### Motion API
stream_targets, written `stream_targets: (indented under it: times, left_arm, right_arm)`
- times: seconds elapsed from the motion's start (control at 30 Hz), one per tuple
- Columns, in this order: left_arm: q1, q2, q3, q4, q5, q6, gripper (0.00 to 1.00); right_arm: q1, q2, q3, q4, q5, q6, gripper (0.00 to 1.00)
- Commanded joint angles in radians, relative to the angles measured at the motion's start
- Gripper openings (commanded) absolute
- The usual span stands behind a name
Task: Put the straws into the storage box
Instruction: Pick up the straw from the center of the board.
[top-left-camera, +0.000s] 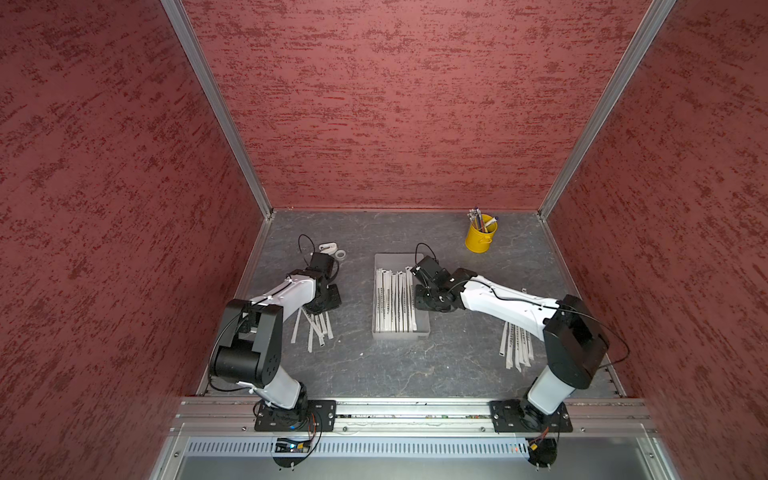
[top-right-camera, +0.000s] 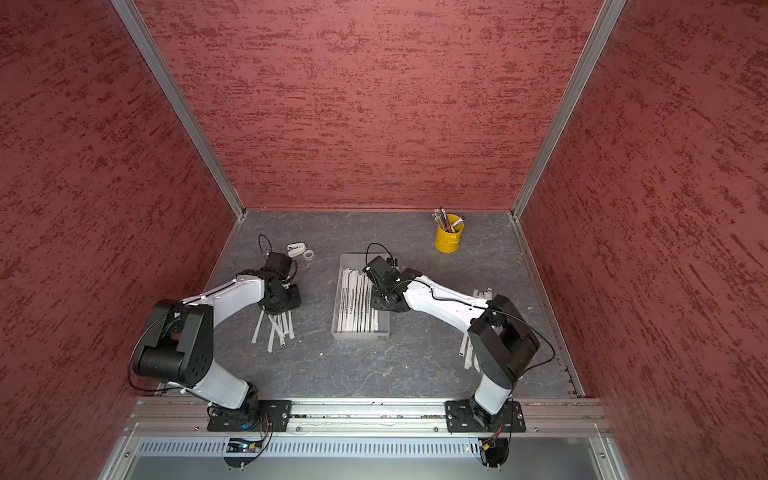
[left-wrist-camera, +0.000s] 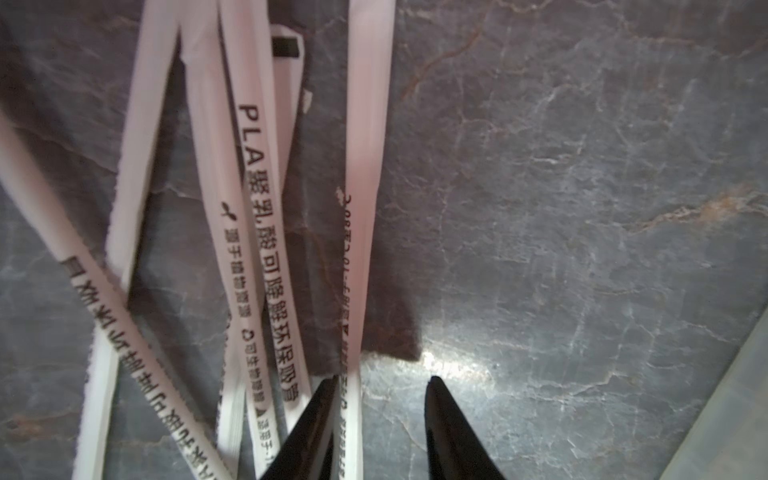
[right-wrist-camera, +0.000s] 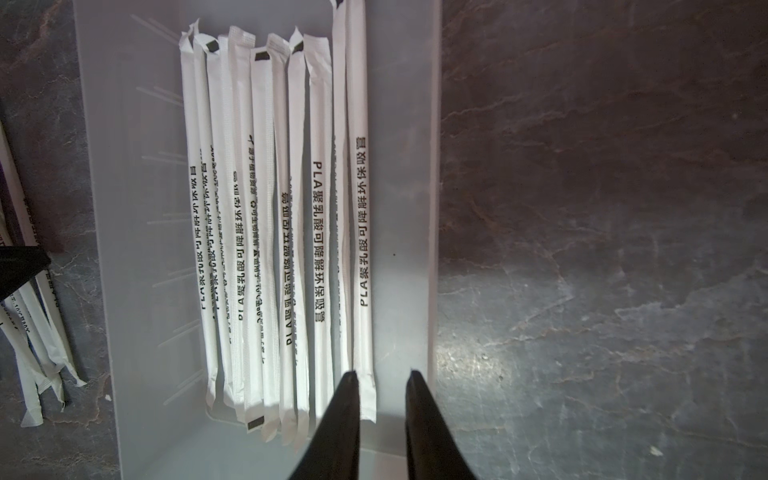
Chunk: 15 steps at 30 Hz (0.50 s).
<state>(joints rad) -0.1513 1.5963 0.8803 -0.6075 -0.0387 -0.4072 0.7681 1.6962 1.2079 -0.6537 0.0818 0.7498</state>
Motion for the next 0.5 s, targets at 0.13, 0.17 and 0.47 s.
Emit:
stream_targets:
  times: [0.13, 0.17, 0.47]
  left_arm:
    - [-0.021, 0.048, 0.024, 0.033, 0.027, -0.003, 0.25]
    - [-0.03, 0.045, 0.023, 0.031, 0.029, -0.004, 0.22]
    - [-0.082, -0.127, 0.139, -0.074, -0.003, 0.015, 0.04]
  right_arm:
    - [-0.021, -0.043, -0.014, 0.023, 0.015, 0.016, 0.23]
    - [-0.025, -0.049, -0.016, 0.025, 0.014, 0.016, 0.23]
    - [-0.065, -0.082, -0.037, 0.034, -0.007, 0.015, 0.22]
